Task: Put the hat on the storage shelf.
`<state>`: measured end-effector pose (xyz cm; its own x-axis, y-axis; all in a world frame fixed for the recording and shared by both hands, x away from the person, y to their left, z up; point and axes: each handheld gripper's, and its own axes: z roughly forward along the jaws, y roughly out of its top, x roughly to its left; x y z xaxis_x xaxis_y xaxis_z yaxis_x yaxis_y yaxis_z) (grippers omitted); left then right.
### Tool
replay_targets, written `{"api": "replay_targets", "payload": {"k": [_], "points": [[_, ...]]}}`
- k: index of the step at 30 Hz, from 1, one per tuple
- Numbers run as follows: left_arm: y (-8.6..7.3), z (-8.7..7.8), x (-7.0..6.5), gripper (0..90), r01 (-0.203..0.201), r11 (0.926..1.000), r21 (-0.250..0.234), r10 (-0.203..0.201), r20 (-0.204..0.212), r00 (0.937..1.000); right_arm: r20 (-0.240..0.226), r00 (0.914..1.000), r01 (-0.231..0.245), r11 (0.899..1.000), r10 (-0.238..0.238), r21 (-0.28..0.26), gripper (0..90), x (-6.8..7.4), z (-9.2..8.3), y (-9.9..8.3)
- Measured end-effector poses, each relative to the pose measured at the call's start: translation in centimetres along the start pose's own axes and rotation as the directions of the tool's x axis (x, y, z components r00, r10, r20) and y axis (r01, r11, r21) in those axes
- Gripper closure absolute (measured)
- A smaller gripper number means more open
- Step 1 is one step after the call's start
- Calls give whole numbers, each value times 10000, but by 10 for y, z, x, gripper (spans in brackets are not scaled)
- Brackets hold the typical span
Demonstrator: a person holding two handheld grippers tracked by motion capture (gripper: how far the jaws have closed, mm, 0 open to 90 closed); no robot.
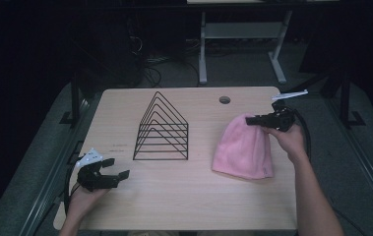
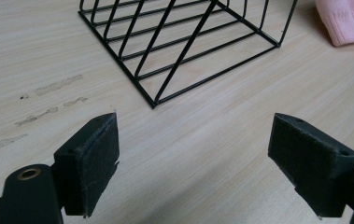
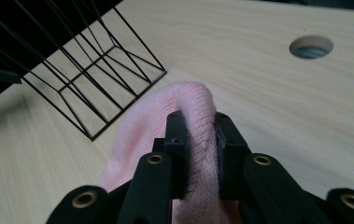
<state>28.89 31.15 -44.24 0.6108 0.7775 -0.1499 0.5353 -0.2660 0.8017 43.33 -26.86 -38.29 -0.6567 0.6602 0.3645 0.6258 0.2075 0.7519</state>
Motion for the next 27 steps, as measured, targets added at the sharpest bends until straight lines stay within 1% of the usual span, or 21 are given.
{"api": "replay_targets", "payload": {"k": [1, 2, 3, 4, 5, 6, 7, 9, 10, 12, 14, 17, 18, 19, 20, 21, 22, 23, 25, 27], "points": [[0, 0, 0, 161, -9, 10000, 5, 9, 3, 10000, 49, 9999, 106, 9998, -106, -181, 782, 6, -8, 2], [0, 0, 0, 161, -9, 10000, 5, 9, 3, 10000, 49, 9999, 106, 9998, -106, -181, 782, 6, -8, 2], [0, 0, 0, 161, -23, 10000, 20, 23, 19, 10000, 139, 9994, 325, 9991, -321, -270, 783, 12, -15, 4], [0, 0, 0, 161, -23, 10000, 20, 23, 19, 10000, 139, 9994, 325, 9991, -321, -270, 783, 12, -15, 4], [0, -1, 0, 161, -44, 10000, 45, 43, 40, 10000, 167, 9988, 475, 9980, -469, -425, 783, 18, -22, 5], [0, -1, 0, 161, -44, 10000, 45, 43, 40, 10000, 167, 9988, 475, 9980, -469, -425, 783, 18, -22, 5], [0, -1, 0, 161, -71, 10000, 10, 71, 37, 10000, 260, 9977, 637, 9967, -625, -502, 783, 24, -29, 7], [1, -3, 0, 162, -65, 10000, -63, 65, 62, 10000, 370, 9966, 752, 9954, -731, -590, 783, 29, -37, 9], [1, -3, 0, 163, -65, 10000, -63, 65, 62, 10000, 370, 9966, 752, 9954, -731, -590, 783, 29, -37, 9], [3, -4, 0, 163, -16, 9999, -136, 17, 98, 10000, 489, 9944, 973, 9926, -938, -730, 783, 34, -45, 12], [3, -5, -1, 163, 44, 9998, -207, -41, 125, 9999, 500, 9938, 1040, 9906, -998, -889, 783, 37, -52, 14], [5, -6, -1, 164, -31, 9999, -144, 33, 176, 9998, 622, 9908, 1267, 9854, -1202, -1133, 784, 44, -63, 19], [5, -6, -1, 164, -31, 9999, -144, 33, 176, 9998, 622, 9908, 1267, 9854, -1202, -1133, 784, 44, -63, 19], [6, -6, -1, 164, -51, 9998, -186, 55, 217, 9997, 666, 9892, 1378, 9825, -1303, -1252, 784, 47, -68, 21], [6, -6, -1, 164, -51, 9998, -186, 55, 217, 9997, 666, 9892, 1378, 9825, -1303, -1252, 784, 47, -68, 21], [7, -7, -1, 164, -126, 9998, -179, 130, 233, 9996, 639, 9892, 1393, 9807, -1316, -1374, 783, 50, -72, 23], [7, -7, -1, 165, -126, 9998, -179, 130, 233, 9996, 639, 9892, 1393, 9807, -1316, -1374, 783, 50, -72, 23], [7, -7, -1, 164, -112, 9998, -180, 117, 281, 9995, 600, 9886, 1458, 9775, -1381, -1524, 783, 52, -76, 25], [8, -7, -1, 164, -133, 9998, -153, 137, 302, 9995, 603, 9884, 1472, 9765, -1393, -1573, 783, 54, -79, 27], [9, -7, -1, 164, -34, 9998, -190, 42, 391, 9992, 534, 9883, 1503, 9740, -1432, -1696, 783, 57, -83, 30]]}}
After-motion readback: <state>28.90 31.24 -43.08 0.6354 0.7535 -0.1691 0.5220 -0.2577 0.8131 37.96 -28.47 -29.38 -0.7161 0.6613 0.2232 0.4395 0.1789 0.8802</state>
